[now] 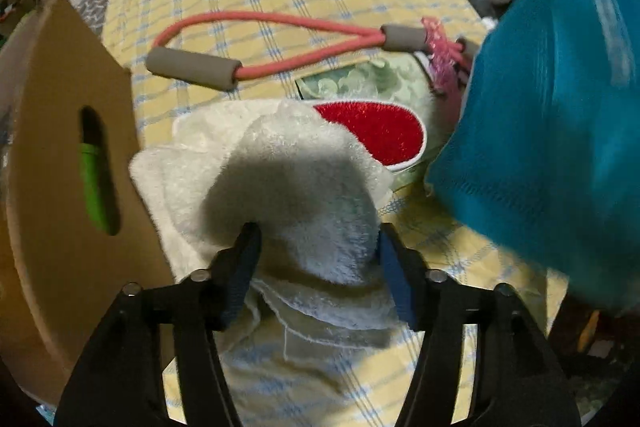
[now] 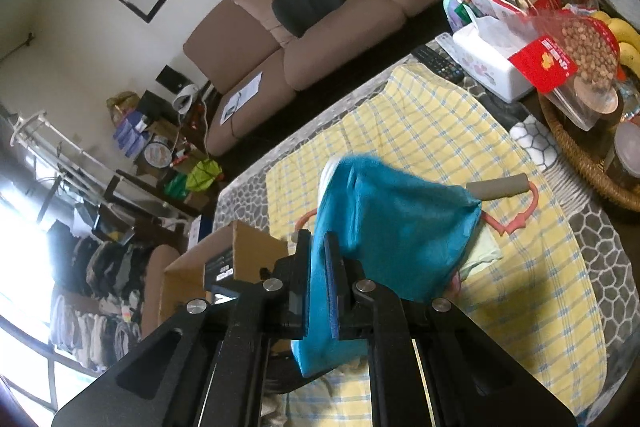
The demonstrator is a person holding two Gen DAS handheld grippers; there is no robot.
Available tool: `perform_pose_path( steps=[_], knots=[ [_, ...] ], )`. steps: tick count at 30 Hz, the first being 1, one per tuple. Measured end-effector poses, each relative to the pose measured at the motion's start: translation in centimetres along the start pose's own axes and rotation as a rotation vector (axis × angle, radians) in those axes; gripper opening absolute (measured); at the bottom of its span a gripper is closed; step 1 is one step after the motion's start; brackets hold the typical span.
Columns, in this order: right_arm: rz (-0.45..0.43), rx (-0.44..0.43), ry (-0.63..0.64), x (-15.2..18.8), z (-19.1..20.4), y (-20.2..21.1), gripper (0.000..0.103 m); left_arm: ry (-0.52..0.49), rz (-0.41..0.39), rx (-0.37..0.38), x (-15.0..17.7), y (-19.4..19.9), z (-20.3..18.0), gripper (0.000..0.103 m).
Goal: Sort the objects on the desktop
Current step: 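Lift the towel and pouch with both grippers and carry them toward the cardboard box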
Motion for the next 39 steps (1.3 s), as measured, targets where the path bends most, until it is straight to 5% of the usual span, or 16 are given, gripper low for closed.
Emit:
perform_pose_path(
  steps=[2, 7, 9, 11, 20, 26, 34, 39],
  knots=[
    [-0.001, 0.0, 0.002, -0.2, -0.1, 0.1, 0.007, -0.03, 0.012, -0.028, 0.1, -1.0, -0.2, 0.013],
    [-0.004, 0.068, 0.013, -0.4, -0.8, 0.3, 0.01, -0.02, -0.012, 0.054, -0.1, 0.3, 0.2, 0.012],
    [0.022, 0.071, 0.018, -0.1, -1.4, -0.5, 0.037, 0.001, -0.022, 0.106, -0.6, 1.8, 0.5, 0.012],
    [0.054, 0.105, 0.026, 0.6, -2.0, -1.5, 0.053, 0.008, -0.04, 0.142, -1.3, 3.8, 0.7, 0.012],
    [0.182, 0.162, -0.059, 4.8, -6.4, -7.2, 0.068, 0.015, -0.15, 0.323, -4.5, 15.3, 1.3, 0.012],
    [0.164, 0.152, -0.231, 7.3, -12.2, -9.8, 0.068, 0.004, -0.207, 0.371, -5.7, 20.3, 2.9, 0.012],
    [0.141, 0.084, -0.328, 8.3, -14.5, -13.4, 0.064, 0.001, -0.227, 0.35, -6.8, 21.6, 4.7, 0.012],
    [0.159, 0.098, -0.341, 8.7, -15.0, -14.2, 0.022, 0.003, -0.226, 0.351, -6.5, 21.3, 5.3, 0.012]
  ],
)
Point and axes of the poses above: each gripper's, at about its wrist camera, not at the fingertips, and y roughly against the way its jaws point, z to its left, x to its underside, the point moved 2 cm from there along -y, roughly the way its jaws point, and after that the axes turned 15 degrees about y, right-handed, at the moved point
